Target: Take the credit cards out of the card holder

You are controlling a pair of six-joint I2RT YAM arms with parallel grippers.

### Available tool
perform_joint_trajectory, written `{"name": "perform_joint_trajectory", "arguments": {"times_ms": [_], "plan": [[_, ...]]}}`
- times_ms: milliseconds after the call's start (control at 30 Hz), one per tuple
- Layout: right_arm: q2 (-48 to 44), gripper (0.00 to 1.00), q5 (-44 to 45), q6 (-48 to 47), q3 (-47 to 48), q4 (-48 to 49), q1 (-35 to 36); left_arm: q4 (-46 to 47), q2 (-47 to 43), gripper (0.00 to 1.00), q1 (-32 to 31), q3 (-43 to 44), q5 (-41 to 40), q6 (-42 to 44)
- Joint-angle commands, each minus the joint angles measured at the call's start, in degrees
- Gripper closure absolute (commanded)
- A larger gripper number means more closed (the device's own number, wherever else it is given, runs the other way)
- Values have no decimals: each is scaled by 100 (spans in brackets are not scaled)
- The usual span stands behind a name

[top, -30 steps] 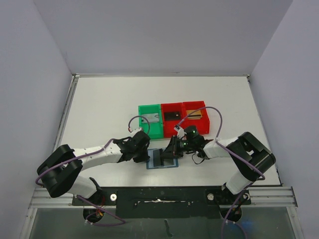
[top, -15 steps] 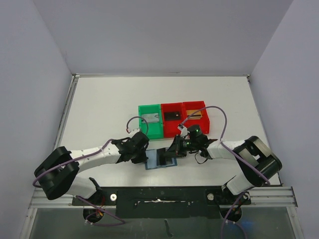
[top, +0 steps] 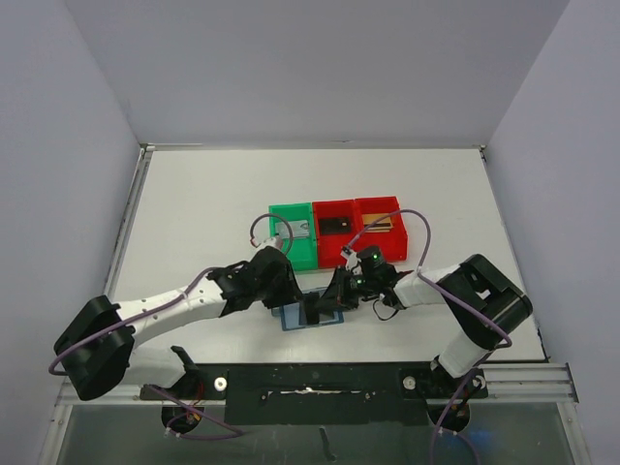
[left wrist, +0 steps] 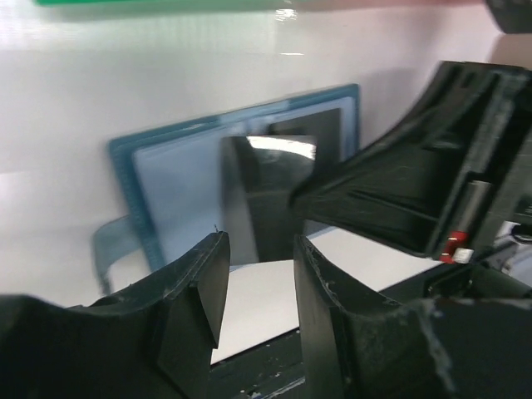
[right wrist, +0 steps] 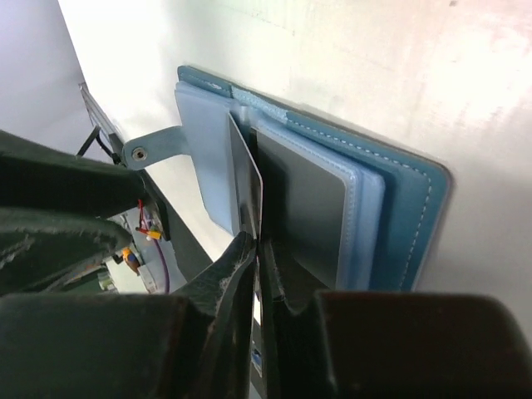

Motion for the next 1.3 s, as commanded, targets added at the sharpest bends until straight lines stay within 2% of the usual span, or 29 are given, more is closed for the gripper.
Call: {"name": "perform_joint_trajectory", "arguments": {"times_ms": [0, 133, 200, 500, 600, 733, 1033, 1100, 1267], "plan": [[254, 94, 160, 125, 330, 373, 276, 788, 269, 66, -25, 94, 605, 139], [302, 94, 302, 213, 331, 415, 336, 524, 541, 81, -36, 82, 418, 93], [244, 94, 383, 224, 287, 367, 298, 262, 600, 86, -28, 82, 242, 70], [206, 92, 450, 226, 320, 315, 274, -312, 617, 95, -41, -18, -337, 10], [319, 90, 518, 241, 389, 236, 348, -236, 760, 99, -39, -111, -403, -5], [300, 79, 549, 419, 320, 521, 391, -369, 895, 100, -191, -142, -744, -278], [398, 78, 712, 480, 484, 481, 619, -174, 663, 100, -221, -461, -827, -446], [422, 80, 740, 489, 514, 499, 639, -170, 579, 100, -221, -503, -860, -449], [267, 99, 804, 434, 469, 404, 616, -223, 545, 100, -221, -533, -865, -447]]}}
